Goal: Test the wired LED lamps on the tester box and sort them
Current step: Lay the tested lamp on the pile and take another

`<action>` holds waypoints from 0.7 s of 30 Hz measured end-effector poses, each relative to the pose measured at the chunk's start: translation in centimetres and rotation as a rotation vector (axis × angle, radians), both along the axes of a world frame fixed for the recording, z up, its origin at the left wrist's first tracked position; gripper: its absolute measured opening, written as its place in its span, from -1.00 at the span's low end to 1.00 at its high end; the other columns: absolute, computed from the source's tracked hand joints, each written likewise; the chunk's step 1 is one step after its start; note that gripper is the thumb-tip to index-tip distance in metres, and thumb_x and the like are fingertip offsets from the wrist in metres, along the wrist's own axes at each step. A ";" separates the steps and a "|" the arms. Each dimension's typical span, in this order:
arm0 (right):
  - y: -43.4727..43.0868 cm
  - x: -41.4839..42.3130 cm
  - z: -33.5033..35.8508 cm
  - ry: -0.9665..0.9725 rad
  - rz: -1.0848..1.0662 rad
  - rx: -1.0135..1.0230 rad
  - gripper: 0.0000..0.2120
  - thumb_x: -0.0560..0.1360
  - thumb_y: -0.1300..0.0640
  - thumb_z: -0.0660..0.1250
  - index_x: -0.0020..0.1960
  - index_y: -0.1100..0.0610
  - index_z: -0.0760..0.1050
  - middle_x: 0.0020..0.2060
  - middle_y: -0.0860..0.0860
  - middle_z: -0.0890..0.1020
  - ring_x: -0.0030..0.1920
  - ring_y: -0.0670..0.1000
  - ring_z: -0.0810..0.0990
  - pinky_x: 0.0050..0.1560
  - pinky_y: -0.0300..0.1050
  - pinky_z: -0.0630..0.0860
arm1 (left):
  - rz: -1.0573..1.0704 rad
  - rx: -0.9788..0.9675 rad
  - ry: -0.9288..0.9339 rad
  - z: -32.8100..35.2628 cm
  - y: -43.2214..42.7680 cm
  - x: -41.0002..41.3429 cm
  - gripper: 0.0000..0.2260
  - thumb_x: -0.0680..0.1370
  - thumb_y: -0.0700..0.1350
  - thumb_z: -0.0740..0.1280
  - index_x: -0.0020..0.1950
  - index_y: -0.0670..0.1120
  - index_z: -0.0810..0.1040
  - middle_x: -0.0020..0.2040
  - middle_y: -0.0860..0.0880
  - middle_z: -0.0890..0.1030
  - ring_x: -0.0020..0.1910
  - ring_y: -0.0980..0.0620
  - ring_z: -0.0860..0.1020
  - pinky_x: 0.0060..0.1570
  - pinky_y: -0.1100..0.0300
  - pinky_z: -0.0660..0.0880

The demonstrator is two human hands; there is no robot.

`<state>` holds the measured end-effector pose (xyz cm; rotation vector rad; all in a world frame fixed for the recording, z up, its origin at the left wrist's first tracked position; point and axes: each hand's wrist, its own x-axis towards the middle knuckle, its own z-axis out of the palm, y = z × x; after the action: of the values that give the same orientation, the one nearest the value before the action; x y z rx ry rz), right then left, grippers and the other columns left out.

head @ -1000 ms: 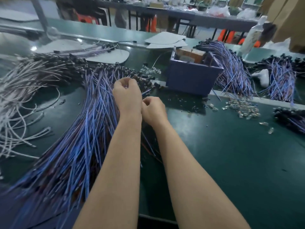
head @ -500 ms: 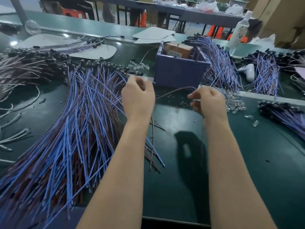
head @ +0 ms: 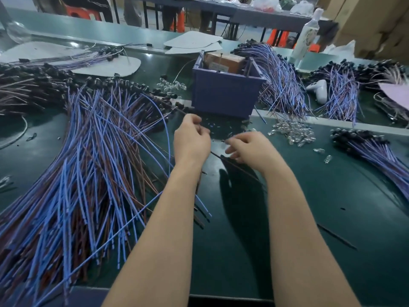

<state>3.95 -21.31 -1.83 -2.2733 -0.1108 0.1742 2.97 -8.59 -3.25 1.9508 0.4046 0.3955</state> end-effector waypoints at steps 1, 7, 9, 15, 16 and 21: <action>0.8 0.1 -0.3 -0.044 -0.006 0.034 -0.79 0.54 0.18 0.21 0.04 0.18 0.59 -0.10 0.09 0.67 -0.07 0.09 0.62 0.15 0.10 0.52 | -0.008 -0.076 -0.053 0.3 -0.3 -0.1 -0.86 0.55 -0.26 0.22 0.07 -0.07 0.43 -0.07 -0.08 0.65 -0.01 -0.08 0.61 0.09 0.01 0.52; 5.6 -0.3 -2.1 -0.199 0.079 -0.228 -0.64 0.52 -0.12 0.23 0.28 -0.05 0.48 0.10 0.05 0.56 0.14 0.10 0.51 0.18 -0.05 0.43 | 0.364 -0.003 -0.396 3.9 2.1 -1.4 -0.88 0.54 -0.24 0.22 0.02 -0.10 0.50 -0.18 0.07 0.56 -0.22 0.14 0.54 -0.22 0.44 0.43; 6.8 -0.4 -2.3 -0.211 0.051 -0.380 -0.59 0.51 -0.16 0.25 0.29 0.00 0.43 0.19 0.09 0.48 0.19 0.15 0.45 0.18 0.01 0.38 | 0.423 0.062 -0.357 4.4 3.7 -1.7 -0.84 0.55 -0.22 0.19 0.07 -0.11 0.52 -0.06 0.02 0.57 -0.14 0.14 0.53 -0.17 0.45 0.42; 7.3 0.3 -0.7 -0.045 -0.027 -0.398 -0.81 0.47 0.30 0.25 0.08 0.25 0.40 0.15 0.19 0.54 0.10 0.20 0.51 -0.01 -0.03 0.40 | 0.414 0.372 -0.142 4.5 3.2 -2.3 -0.78 0.57 -0.12 0.22 0.16 -0.11 0.56 0.49 -0.16 0.22 0.47 -0.15 0.17 0.45 0.07 0.11; 6.9 0.3 -0.3 -0.031 -0.022 -0.419 -0.94 0.46 0.33 0.24 -0.10 0.22 0.40 0.12 0.19 0.56 0.06 0.20 0.51 -0.05 -0.05 0.38 | 0.345 0.376 -0.283 4.5 2.3 -2.3 -0.80 0.57 -0.14 0.22 0.12 -0.13 0.57 0.40 -0.17 0.38 0.40 -0.12 0.31 0.35 0.21 0.21; 4.6 0.8 -0.5 0.000 -0.060 -0.499 -0.72 0.50 0.20 0.22 0.20 0.18 0.45 0.23 0.19 0.48 0.22 0.22 0.45 0.08 -0.02 0.40 | -0.148 0.340 0.245 3.1 0.3 -1.0 -0.78 0.57 -0.11 0.18 0.04 -0.19 0.57 -0.02 -0.18 0.65 -0.04 -0.14 0.59 -0.04 0.12 0.50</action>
<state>4.73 -16.71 -2.32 -2.7699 0.0041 0.1860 1.94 -8.31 -0.15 2.3562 0.3633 0.1340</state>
